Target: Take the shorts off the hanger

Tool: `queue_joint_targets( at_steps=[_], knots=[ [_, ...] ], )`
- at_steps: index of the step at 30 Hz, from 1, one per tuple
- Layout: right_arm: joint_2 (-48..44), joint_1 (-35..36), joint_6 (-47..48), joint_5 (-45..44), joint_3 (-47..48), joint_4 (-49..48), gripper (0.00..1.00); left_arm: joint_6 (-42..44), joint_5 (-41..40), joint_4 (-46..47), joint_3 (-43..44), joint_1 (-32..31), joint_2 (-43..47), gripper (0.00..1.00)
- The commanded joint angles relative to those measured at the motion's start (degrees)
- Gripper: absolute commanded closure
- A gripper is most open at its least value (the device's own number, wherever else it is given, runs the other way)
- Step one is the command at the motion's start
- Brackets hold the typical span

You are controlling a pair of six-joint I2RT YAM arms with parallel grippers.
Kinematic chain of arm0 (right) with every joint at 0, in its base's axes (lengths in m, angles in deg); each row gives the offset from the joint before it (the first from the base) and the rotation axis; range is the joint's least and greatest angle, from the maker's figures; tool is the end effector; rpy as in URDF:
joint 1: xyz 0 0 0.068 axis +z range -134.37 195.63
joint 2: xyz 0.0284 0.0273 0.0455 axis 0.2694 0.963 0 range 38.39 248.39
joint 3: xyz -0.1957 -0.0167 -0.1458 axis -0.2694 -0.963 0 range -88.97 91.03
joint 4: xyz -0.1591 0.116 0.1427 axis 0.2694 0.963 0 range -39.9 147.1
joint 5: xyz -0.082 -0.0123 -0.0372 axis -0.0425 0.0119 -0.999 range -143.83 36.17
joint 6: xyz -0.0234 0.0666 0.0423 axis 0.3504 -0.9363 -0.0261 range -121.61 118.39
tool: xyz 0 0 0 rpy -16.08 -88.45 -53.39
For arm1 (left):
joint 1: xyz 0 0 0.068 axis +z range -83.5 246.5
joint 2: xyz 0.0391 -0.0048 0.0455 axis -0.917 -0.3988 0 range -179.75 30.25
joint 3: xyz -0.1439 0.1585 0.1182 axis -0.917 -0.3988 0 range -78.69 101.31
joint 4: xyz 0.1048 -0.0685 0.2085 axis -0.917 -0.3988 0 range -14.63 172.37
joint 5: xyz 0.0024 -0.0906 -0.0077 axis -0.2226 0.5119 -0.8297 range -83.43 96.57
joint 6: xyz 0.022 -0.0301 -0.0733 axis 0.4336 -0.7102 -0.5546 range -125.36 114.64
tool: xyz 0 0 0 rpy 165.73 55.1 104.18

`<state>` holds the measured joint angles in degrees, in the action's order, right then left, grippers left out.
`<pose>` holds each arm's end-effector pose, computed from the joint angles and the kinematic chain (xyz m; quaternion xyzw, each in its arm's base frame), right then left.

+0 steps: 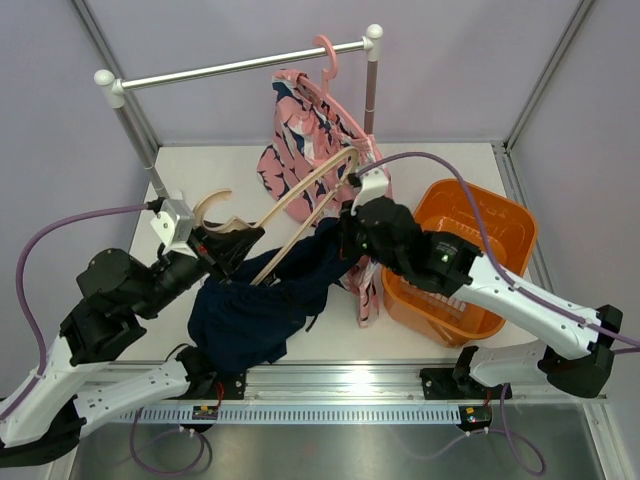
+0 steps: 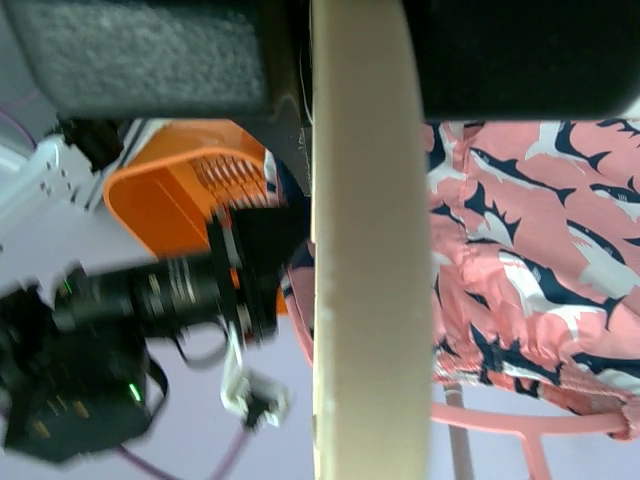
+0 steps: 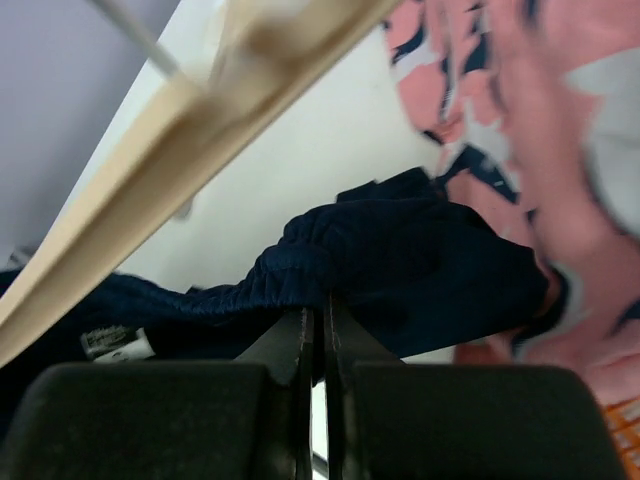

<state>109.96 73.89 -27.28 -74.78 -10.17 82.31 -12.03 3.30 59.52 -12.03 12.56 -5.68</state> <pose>0.1740 0.2327 0.3647 -0.1388 0.8233 0.2394 0.4956 0.0841 -0.1084 0.4379 0.2434 0.6102 -0.3641 0.6602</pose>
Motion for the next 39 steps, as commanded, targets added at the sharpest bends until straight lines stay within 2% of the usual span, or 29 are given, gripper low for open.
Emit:
queue_joint_targets(
  at_steps=[1, 3, 7, 13, 18, 24, 26, 30, 32, 39],
  knots=[
    [3.12, 6.94, -0.35, -3.65, 3.45, -3.47, 1.0, -2.72, -4.99, 12.9, -1.87, -0.21, -0.37, 1.0],
    [4.71, 10.71, 0.09, -4.97, 4.42, -3.03, 1.0, -3.6, -5.69, 14.58, -3.45, -0.3, -0.55, 1.0],
    [5.16, 13.55, 0.71, -6.73, 5.57, -2.5, 1.0, -3.34, -9.03, 16.79, -4.16, -0.3, -0.2, 1.0],
    [2.26, 13.72, 3.69, -8.31, 7.32, -0.57, 1.0, -0.62, -25.8, 10.57, -0.22, -0.3, -0.37, 1.0],
    [-2.12, 13.63, 10.01, -13.05, 16.63, 3.38, 1.0, -0.35, -30.22, 3.35, 3.13, -0.3, -3.27, 1.0],
    [-6.52, 13.63, 23.26, -25.33, 29.2, 0.67, 1.0, -0.62, -31.36, -0.17, 2.43, -0.3, -3.8, 1.0],
    [-7.93, 13.63, 28.1, -28.6, 32.11, -2.83, 1.0, -0.62, -31.36, -0.79, 2.25, -0.3, -3.89, 1.0],
    [-13.54, 13.63, 40.49, -32.84, 33.96, -18.21, 1.0, -0.44, -31.1, -2.19, 1.73, -0.3, -3.72, 1.0],
    [-15.23, 13.63, 44.2, -33.01, 33.35, -26.17, 1.0, -0.53, -31.27, -2.37, 1.29, -0.3, -3.63, 1.0],
    [-19.01, 13.63, 57.9, -34.95, 29.4, -42.38, 1.0, -0.53, -31.27, -2.55, 0.23, -0.3, -3.36, 1.0]
  ],
)
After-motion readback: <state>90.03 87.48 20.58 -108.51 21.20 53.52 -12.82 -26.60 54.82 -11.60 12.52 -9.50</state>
